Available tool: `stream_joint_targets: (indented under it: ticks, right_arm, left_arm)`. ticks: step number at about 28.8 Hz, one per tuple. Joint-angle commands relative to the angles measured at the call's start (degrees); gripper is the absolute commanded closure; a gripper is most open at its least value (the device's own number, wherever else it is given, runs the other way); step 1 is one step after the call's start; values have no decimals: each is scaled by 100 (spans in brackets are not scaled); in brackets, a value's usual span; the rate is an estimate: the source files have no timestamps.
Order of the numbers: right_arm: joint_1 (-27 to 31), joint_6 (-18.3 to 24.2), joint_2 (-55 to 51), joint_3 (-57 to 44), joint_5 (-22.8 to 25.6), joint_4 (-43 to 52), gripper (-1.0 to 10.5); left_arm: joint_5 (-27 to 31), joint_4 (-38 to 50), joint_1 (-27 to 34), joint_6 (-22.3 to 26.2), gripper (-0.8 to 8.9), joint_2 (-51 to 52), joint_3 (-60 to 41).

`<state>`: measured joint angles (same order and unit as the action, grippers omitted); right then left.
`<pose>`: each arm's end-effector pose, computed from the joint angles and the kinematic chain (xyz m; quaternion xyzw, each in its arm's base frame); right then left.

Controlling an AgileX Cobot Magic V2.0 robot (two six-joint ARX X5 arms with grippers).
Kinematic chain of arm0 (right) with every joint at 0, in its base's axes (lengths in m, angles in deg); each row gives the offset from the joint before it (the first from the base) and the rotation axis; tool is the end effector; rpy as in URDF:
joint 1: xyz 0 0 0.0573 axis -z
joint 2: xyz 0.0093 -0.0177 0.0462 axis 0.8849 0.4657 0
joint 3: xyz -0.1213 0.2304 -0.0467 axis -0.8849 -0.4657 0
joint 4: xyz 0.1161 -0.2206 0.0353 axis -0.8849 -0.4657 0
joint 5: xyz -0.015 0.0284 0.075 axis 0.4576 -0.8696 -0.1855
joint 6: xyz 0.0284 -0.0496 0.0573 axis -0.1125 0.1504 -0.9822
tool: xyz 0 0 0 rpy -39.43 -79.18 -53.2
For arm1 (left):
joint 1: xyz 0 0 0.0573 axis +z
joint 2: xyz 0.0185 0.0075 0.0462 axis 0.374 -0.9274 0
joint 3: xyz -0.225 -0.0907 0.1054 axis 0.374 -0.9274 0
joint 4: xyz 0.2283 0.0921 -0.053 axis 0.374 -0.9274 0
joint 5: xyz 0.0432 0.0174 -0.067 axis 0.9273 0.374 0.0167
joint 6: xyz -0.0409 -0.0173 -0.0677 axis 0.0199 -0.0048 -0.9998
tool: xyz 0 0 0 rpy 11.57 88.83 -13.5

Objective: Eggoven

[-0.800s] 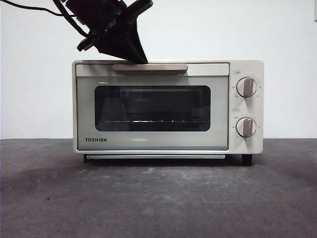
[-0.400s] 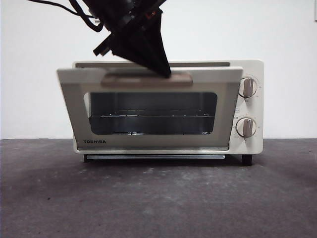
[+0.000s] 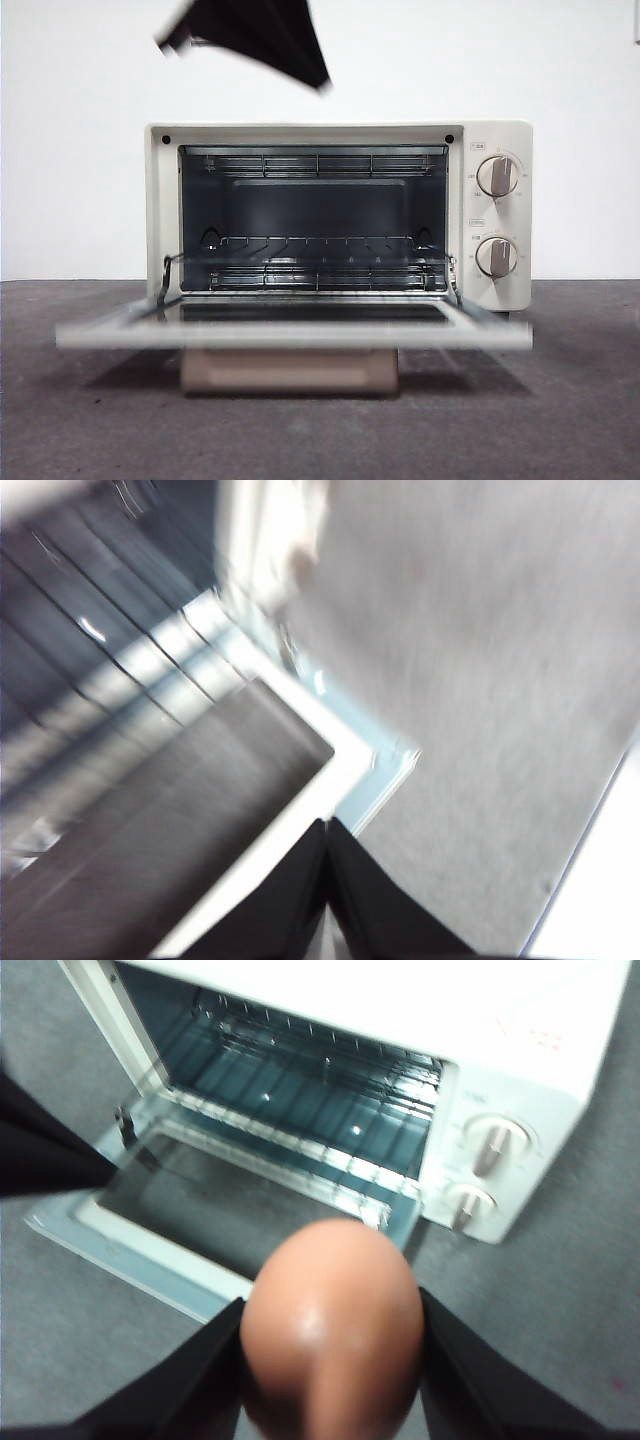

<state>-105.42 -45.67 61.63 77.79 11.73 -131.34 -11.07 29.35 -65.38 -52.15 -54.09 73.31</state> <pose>0.1488 0.1236 0.3354 -0.0167 0.3086 0.2327 0.9221 0.2190 -0.2258 0.3062 0.0571 0.3519 -0.4192 0.8350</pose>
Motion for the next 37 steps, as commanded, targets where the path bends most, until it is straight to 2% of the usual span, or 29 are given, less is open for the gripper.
stream_joint_targets:
  ticks: [1, 3, 6, 11, 21, 28, 37]
  right_arm:
    - [-39, 66, 308, 76, -151, 337, 944]
    - [28, 66, 577, 63, -284, 586, 944]
    - [192, 59, 1056, -181, -772, 1294, 944]
    - [422, 15, 1692, -555, -1043, 2221, 944]
    - [721, 13, 3045, -601, -1049, 3545, 944]
    - [870, -2, 3807, -601, -975, 4485, 944]
    - [931, -52, 4234, -601, -763, 4684, 944]
  left_arm:
    - [22, -197, 236, -28, 806, 417, 74]
    - [22, -442, 549, -26, 806, 901, 63]
    - [20, -621, 988, -31, 806, 1659, -127]
    - [17, -695, 1480, -151, 807, 2671, -911]
    - [17, -935, 1797, -629, 807, 4277, -2315]
    - [17, -1349, 1797, -660, 807, 4822, -2361]
    - [17, -1320, 1797, -739, 807, 4848, -2361]
